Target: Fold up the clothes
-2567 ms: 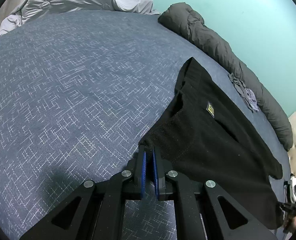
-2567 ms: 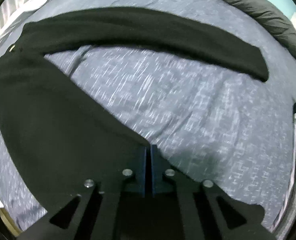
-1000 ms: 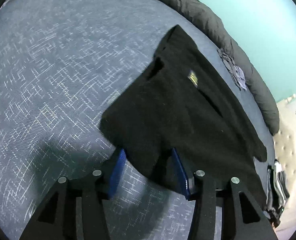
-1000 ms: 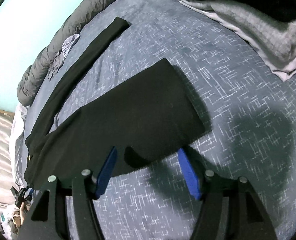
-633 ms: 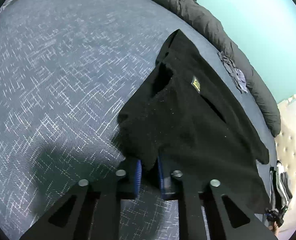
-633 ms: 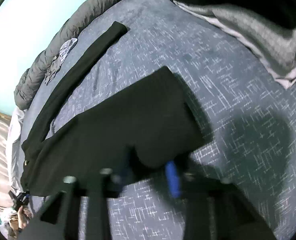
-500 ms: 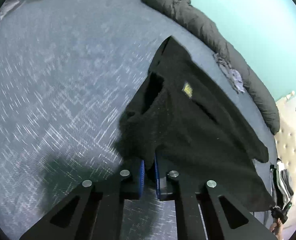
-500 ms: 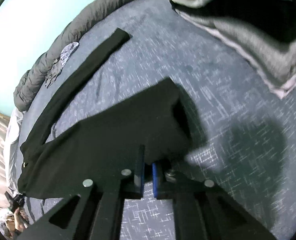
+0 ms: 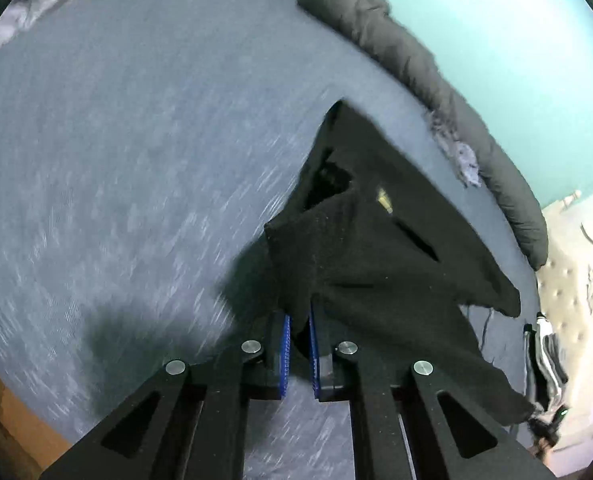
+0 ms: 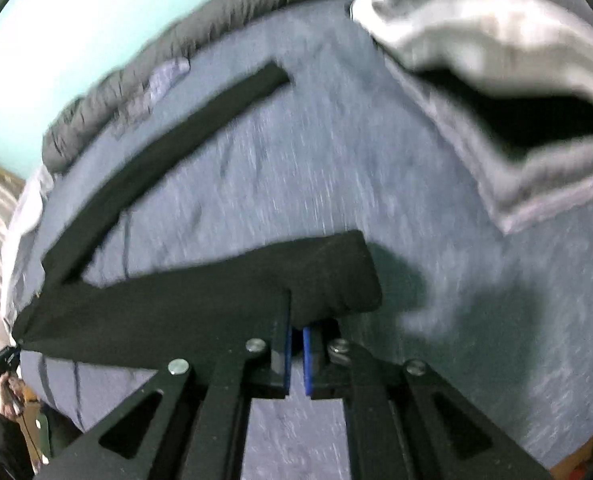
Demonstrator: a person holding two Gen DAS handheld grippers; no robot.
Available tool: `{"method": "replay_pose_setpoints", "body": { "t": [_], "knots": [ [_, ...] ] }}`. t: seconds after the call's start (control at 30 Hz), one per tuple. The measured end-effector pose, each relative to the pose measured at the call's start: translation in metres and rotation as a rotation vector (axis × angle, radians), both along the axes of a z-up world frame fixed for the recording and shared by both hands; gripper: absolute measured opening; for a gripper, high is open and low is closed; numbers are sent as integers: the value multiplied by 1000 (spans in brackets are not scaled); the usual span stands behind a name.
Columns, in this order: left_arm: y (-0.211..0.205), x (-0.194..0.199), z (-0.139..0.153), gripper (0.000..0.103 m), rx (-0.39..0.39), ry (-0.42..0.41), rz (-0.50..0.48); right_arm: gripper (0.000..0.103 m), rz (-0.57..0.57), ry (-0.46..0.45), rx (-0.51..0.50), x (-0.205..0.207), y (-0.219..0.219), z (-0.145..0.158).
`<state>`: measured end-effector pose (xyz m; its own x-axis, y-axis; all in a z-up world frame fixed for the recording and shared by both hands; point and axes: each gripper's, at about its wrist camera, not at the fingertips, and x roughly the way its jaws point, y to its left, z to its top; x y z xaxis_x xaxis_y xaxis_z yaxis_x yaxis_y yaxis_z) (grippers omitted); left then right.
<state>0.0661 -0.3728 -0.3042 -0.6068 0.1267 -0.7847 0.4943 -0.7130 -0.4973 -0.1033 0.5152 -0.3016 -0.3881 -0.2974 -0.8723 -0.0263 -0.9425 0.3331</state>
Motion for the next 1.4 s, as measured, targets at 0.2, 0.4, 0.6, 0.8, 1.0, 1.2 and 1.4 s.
{"method": "replay_pose_setpoints", "body": {
  "t": [0.2, 0.4, 0.6, 0.8, 1.0, 1.2, 1.4],
  "knots": [
    [0, -2, -29, 11, 14, -51, -10, 6, -10, -45, -21, 15, 6, -38],
    [-2, 0, -7, 27, -84, -65, -1, 36, -45, 25, 89, 15, 15, -10],
    [-4, -15, 16, 37, -189, -63, -28, 40, -21, 76, 157, 6, 2, 7],
    [24, -72, 30, 46, -280, -68, -167, 54, 130, 82, 127, -20, -58, 2],
    [77, -122, 32, 48, -344, -63, -334, 56, 282, 87, 96, -47, -119, -3],
    [139, -162, 27, 48, -358, -33, -489, 56, 423, 90, 86, -63, -182, -8],
    [212, -193, 24, 48, -391, -3, -678, 56, 451, 95, 59, -74, -218, -12]
  ]
}}
